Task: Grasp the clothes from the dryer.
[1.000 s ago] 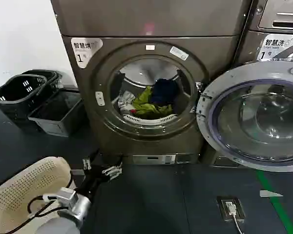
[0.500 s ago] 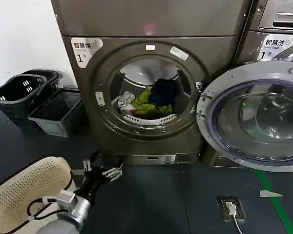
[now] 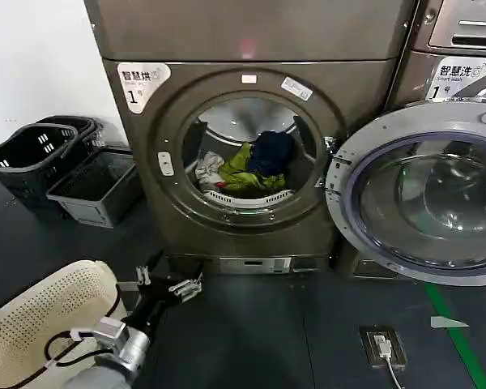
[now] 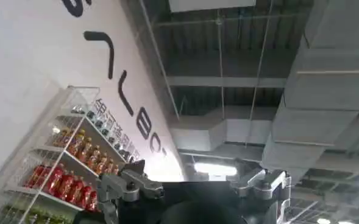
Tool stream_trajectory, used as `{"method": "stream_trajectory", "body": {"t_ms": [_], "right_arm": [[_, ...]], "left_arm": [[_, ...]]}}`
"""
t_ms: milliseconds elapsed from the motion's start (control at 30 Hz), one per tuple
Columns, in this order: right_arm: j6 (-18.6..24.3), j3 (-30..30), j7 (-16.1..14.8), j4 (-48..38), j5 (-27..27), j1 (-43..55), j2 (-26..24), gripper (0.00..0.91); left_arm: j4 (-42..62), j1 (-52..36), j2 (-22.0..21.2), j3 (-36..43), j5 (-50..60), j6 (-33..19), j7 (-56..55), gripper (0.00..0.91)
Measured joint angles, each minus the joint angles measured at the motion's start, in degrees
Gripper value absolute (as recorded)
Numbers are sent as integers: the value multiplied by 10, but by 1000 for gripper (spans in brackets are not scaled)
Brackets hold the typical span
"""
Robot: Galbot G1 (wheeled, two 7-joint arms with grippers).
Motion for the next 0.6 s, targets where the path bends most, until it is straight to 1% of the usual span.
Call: {"method": "stream_trajectory", "body": {"t_ms": [600], "right_arm": [[0,-10,-2,-3,-10,5,-11,907]], "left_arm": [[2,-1,-10,2,10,-5,4,907]]}}
